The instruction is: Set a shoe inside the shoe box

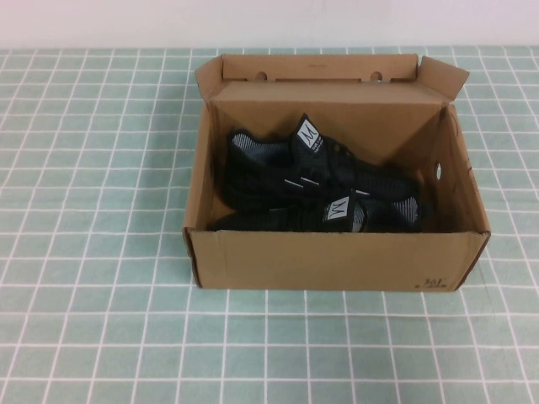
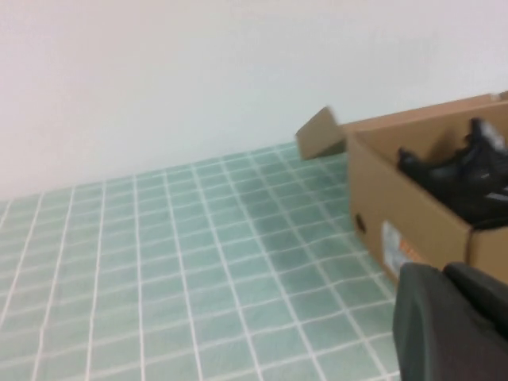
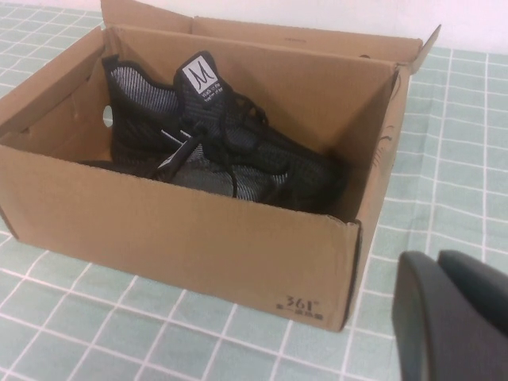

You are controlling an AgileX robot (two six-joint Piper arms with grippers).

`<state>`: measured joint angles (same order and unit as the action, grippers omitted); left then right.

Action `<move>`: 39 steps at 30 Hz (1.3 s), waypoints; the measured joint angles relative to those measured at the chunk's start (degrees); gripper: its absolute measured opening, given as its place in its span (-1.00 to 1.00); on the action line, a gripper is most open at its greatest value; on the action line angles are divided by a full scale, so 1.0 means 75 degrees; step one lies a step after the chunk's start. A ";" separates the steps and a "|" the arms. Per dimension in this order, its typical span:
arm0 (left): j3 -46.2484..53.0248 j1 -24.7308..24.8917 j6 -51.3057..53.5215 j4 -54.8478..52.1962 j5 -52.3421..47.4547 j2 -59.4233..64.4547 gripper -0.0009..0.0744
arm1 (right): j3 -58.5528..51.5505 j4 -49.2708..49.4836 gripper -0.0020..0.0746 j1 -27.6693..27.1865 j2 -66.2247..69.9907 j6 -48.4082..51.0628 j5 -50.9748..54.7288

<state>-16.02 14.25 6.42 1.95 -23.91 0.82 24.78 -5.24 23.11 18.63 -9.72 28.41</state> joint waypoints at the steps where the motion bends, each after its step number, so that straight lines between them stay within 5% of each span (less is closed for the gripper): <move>1: 0.0291 -0.0065 -0.0040 -0.0002 0.0235 -0.0058 -0.99 | 0.0000 0.0000 -0.97 0.0000 0.0000 0.0000 0.0000; 8: 0.1731 -0.0496 -0.0238 0.0412 0.1160 -0.0185 -0.99 | 0.0000 -0.0015 -0.97 0.0000 0.0000 0.0000 0.0000; 16: 0.2194 -0.1554 -0.0415 0.0857 0.0626 -0.0185 -0.99 | 0.0000 -0.0015 -0.97 0.0000 0.0000 0.0000 0.0000; 39: 0.2337 -0.1640 -0.0415 0.0363 0.0378 -0.0204 -0.99 | 0.0000 -0.0027 -0.97 -0.0015 -0.0017 0.0000 0.0000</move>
<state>1.51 1.95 3.31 4.67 -21.07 -0.71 24.78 -5.44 23.00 18.51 -9.72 28.41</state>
